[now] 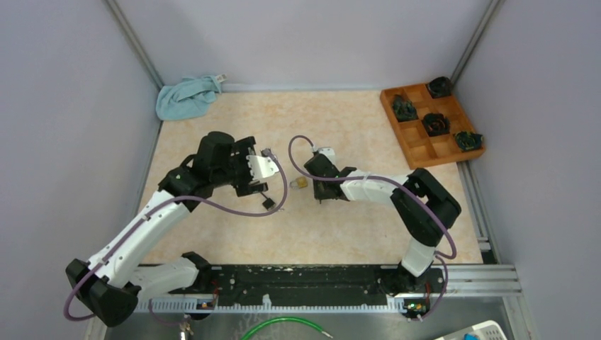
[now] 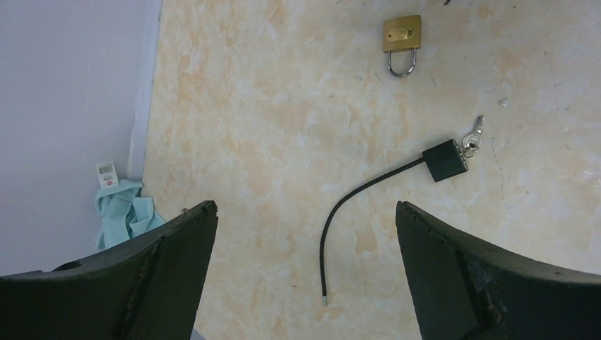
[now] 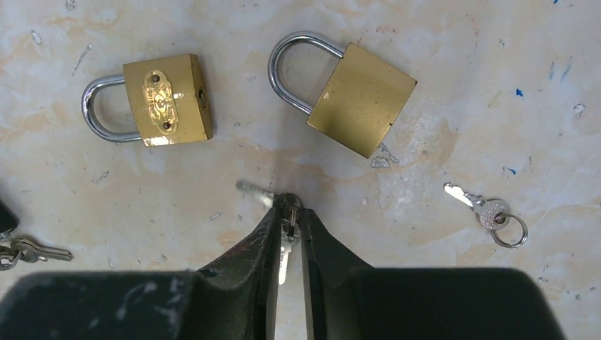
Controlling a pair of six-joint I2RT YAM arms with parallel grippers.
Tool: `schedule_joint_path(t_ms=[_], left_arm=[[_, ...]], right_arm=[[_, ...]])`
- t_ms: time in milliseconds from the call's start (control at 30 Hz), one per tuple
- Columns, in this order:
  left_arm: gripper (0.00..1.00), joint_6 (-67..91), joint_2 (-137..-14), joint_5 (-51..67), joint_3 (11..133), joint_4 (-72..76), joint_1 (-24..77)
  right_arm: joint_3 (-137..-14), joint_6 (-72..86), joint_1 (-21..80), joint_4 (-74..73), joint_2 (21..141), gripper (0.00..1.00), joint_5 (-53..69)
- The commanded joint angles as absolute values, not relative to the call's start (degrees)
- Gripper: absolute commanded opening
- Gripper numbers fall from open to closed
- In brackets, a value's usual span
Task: Unlock with the key
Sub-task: Pick up the key from the center of the board.
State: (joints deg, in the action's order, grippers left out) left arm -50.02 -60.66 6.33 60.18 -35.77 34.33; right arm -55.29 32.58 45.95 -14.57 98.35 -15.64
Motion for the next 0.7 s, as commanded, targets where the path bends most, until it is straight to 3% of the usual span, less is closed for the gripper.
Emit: schedule_joint_path(t_ms=[0,67,400,667], left_arm=[[0.99,-50.5,-58.8,8.3,61.2,-38.0,34.1],[0.99,-50.9,-58.1,9.3,61.1,-39.2,34.1],[0.97,-52.9,-52.6,18.3,57.8,-43.3,34.1],[0.9,-45.8,-46.8,28.8,49.2,-33.7,34.1]], right_arm=[[-57.3,32.0,46.4,-13.7,99.6,0.1,-16.3],[-57.2,31.4,46.4,-13.6,99.5,0.0,-16.1],[-49.2,25.5,46.5,-0.7,89.0,0.0,-7.3],[-44.7,23.7,46.4,5.5,75.0,0.0,3.8]])
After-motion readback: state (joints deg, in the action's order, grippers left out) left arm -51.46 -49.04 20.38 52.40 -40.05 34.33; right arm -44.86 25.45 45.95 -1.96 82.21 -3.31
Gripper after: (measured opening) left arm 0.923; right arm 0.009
